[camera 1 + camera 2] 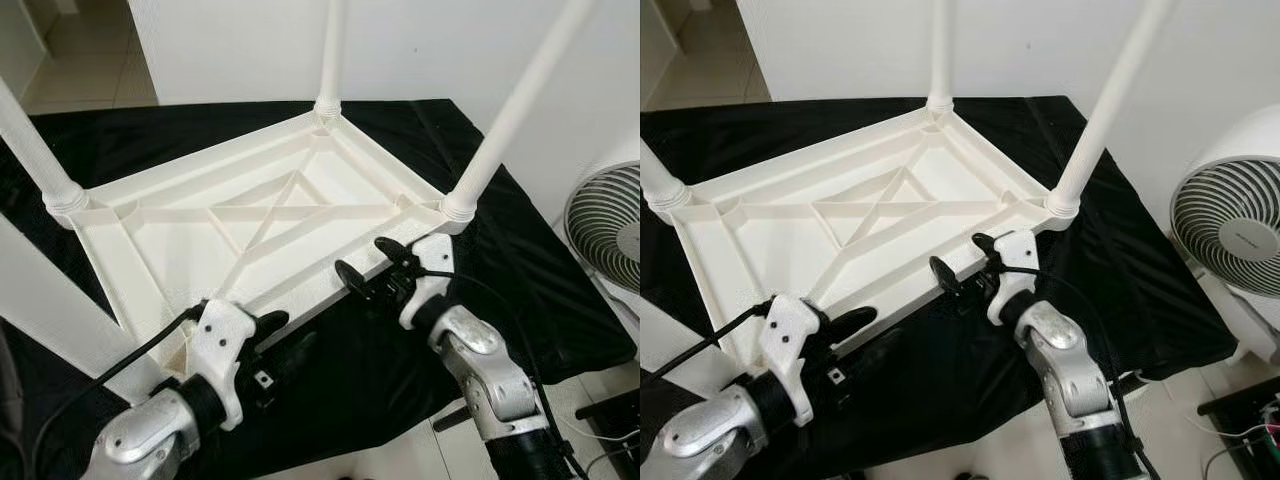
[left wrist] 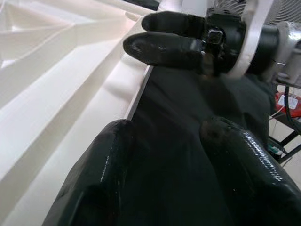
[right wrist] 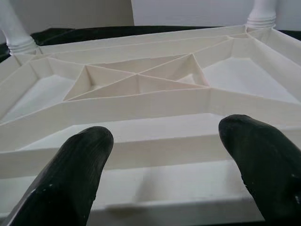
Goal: Building children table
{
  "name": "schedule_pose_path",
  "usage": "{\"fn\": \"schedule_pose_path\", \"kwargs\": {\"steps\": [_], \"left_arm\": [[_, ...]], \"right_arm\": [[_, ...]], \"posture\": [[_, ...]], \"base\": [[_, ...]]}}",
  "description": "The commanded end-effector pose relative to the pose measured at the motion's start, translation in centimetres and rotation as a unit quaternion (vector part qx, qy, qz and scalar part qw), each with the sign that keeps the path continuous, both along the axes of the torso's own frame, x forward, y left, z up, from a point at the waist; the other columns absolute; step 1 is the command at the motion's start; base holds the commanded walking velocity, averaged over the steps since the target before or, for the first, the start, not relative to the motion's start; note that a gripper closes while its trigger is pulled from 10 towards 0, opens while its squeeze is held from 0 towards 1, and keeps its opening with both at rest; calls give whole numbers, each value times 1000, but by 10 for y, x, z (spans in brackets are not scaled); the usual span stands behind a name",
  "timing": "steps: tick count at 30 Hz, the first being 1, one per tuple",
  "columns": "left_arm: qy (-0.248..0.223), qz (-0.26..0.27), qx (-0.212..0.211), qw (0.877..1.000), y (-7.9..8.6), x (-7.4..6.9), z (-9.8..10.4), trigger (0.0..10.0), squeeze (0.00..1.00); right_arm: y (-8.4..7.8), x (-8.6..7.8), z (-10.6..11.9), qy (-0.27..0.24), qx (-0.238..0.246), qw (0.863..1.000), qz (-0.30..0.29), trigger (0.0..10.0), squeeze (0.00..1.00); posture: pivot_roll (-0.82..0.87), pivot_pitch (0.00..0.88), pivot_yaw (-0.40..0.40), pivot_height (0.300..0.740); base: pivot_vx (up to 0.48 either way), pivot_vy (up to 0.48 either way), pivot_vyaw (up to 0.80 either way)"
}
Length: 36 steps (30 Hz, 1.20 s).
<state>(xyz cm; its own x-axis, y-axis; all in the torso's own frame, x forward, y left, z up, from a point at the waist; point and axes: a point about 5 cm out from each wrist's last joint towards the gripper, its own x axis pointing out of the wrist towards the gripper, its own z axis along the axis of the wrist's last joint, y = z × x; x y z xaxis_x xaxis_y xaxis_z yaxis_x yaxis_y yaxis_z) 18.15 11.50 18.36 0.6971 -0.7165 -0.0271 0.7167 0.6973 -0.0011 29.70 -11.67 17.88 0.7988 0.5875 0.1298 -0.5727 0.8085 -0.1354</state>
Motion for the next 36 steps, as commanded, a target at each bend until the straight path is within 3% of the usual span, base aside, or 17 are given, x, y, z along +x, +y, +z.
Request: {"fn": "schedule_pose_path", "kwargs": {"steps": [1,6,10,16,36], "left_arm": [[14,-13,-17,1000,5,-11,3,10000,0],[16,-10,-21,1000,9,-17,5,10000,0],[11,-2,-1,1000,25,-32,8,10000,0],[10,-1,2,1000,28,-40,12,10000,0],[-1,56,10,998,50,-52,17,10000,0]], "right_arm": [[3,5,-4,5,-13,1000,9,10000,0],[5,8,-3,0,-25,1000,15,10000,0],[14,10,-5,5,-19,997,80,10000,0],[18,14,-5,2,-18,995,96,10000,0],[34,26,-5,-5,-8,989,150,10000,0]], "posture": [[151,168,-68,740],[160,169,-73,740],[181,170,-84,740],[214,165,-90,740],[314,159,-129,740]], "base": [[0,0,0],[0,0,0],[0,0,0],[0,0,0],[0,0,0]]}}
